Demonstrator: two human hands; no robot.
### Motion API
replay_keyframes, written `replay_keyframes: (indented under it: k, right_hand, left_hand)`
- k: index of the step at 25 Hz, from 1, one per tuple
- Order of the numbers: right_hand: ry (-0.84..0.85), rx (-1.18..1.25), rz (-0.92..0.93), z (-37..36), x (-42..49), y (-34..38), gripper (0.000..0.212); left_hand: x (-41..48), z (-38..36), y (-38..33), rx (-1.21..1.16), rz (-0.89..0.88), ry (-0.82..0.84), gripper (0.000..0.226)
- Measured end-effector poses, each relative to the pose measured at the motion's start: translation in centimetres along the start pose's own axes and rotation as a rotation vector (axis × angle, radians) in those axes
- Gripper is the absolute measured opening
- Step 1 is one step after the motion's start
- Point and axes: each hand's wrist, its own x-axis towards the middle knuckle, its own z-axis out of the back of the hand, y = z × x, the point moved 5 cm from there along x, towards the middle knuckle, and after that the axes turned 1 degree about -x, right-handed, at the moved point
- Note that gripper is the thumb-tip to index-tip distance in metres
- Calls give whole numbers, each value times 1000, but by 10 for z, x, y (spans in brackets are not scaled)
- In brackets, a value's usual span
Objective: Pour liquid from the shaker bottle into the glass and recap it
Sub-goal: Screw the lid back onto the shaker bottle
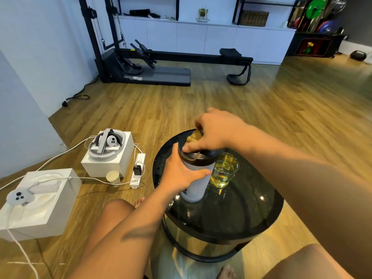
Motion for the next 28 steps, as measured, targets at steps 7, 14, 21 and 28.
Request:
replay_keyframes:
  k: [7,14,21,28]
  right_hand:
    - [-58,-35,-122,-11,6,5,83]
    - [-233,151,23,-25,-7,-1,67]
    - [-245,39,-139,-15,-8,5,69]
    - [-85,262,164,-45,9,-1,74]
  left_hand:
    - [-1,0,-1,-20,7,-12,109]
    - [1,-4,6,-14,22,-26,111]
    - [0,1,1,-6,-17,29,124]
    - [3,2,5,-8,-45,81,114]
